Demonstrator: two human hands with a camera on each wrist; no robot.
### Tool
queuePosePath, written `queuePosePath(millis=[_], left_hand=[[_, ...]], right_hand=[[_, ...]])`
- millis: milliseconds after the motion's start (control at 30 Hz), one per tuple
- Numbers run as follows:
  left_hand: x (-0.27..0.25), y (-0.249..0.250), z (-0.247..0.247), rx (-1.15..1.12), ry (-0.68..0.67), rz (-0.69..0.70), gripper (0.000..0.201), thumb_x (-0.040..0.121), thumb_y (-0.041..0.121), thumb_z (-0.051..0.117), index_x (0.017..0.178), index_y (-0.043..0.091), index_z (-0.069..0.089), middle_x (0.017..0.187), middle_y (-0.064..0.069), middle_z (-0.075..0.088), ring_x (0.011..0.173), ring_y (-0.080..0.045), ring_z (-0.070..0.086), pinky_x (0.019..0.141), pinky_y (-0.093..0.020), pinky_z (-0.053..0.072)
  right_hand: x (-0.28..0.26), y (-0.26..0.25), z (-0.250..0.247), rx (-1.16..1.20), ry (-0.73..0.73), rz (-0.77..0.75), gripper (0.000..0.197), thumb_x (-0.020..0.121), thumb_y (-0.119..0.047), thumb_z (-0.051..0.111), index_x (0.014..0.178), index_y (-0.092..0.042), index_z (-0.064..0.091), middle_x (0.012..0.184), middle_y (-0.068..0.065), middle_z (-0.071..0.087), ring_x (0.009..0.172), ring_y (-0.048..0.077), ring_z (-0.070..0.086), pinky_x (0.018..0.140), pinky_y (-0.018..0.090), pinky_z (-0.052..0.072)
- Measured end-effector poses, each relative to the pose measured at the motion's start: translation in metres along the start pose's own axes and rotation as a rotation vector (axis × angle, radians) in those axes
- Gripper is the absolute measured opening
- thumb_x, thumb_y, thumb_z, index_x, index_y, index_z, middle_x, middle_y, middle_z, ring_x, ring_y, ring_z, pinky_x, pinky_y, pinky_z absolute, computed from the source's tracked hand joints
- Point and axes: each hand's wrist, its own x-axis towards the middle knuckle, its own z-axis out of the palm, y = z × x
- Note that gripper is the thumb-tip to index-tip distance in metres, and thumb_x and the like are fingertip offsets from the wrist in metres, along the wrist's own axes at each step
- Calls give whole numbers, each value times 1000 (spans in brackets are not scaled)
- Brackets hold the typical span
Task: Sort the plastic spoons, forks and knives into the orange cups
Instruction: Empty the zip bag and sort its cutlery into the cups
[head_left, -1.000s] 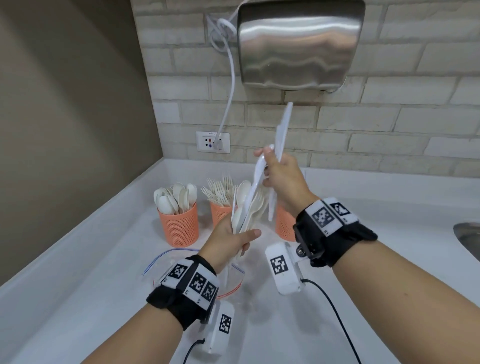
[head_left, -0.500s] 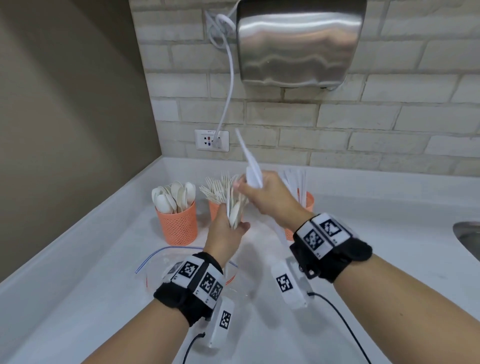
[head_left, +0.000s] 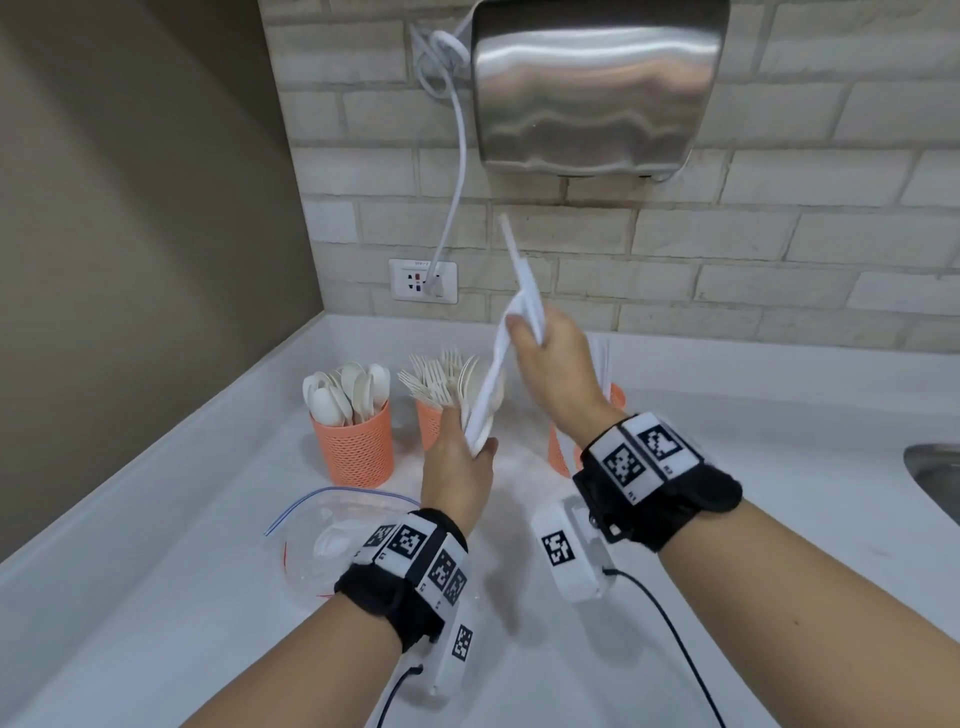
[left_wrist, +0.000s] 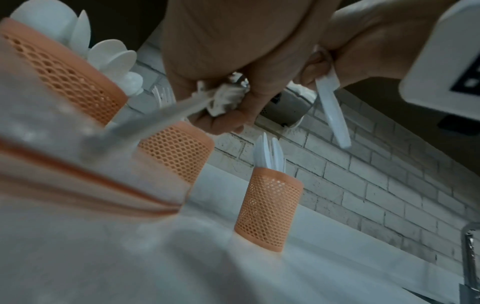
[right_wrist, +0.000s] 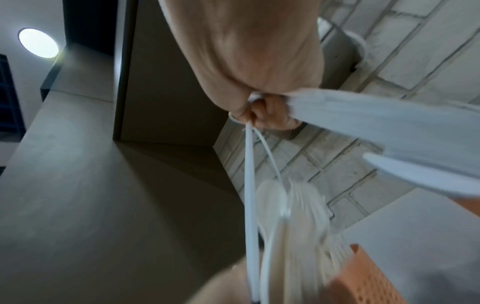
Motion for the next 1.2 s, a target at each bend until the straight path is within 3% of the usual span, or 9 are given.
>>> queuePosePath(millis=[200,333,467,600,700,867,1033,1133,1200], left_hand=[[0,-9,5,-137,-19,-129,20,92,16,52,109,12,43,87,-11,51,68,-25,47,61,-33,43],[3,-2,4,-314,-69,-156,15,93,14,50,105,14,42,77,-8,48,50,-16,38,39,-21,35],[3,11,0,-533,-206,-159,18,95,15,49,112,15,44,76,-3,56,44,-12,39,41,-22,35],[6,15,-6,-744,-325,-237,9,95,13,48,104,13,50,81,-5,60,42,-8,42,40,-19,36],[10,15,-8,-850,-362,-268,6,95,12,48,98,13,53,79,-4,61,43,-8,42,41,-18,37],[15,15,-10,-949,-395,-291,8,95,18,47,99,12,52,71,-2,61,40,-8,40,40,-18,36],[17,13,-12,-972,-425,-323,12,92,23,51,97,12,52,67,1,60,41,-7,41,40,-18,37],[19,13,-13,-995,-426,-347,18,92,23,50,104,8,51,65,4,61,42,-7,44,40,-17,38],[20,13,-14,-1023,-432,-352,19,92,22,51,106,9,51,67,3,60,43,-7,45,41,-17,39]], right_hand=[[36,19,-42,258,194,162,13,102,-19,28,101,-10,38,89,15,58,67,15,57,52,21,48],[52,33,-61,484,310,154,10,100,-9,26,108,-11,32,71,9,56,51,15,58,56,30,56],[70,46,-68,328,430,-15,14,99,-6,28,110,-13,32,67,0,48,44,3,46,55,21,48],[70,70,-57,238,335,-42,14,99,-8,31,111,-14,35,69,-2,47,59,8,46,59,14,45],[62,99,-47,113,212,40,12,98,-13,38,109,-9,40,76,-5,47,75,13,50,71,20,43],[55,121,-42,-4,95,126,12,98,-17,40,108,-12,45,81,-9,44,77,13,44,59,3,36],[51,114,-40,-238,27,34,30,97,-11,41,125,-2,46,127,15,45,122,25,42,99,22,31],[42,89,-36,-227,199,-215,34,92,-13,51,124,-3,48,116,6,47,108,16,47,94,16,34],[32,68,-27,-101,99,-230,21,91,-16,56,108,-6,59,99,5,54,87,9,50,76,7,38]])
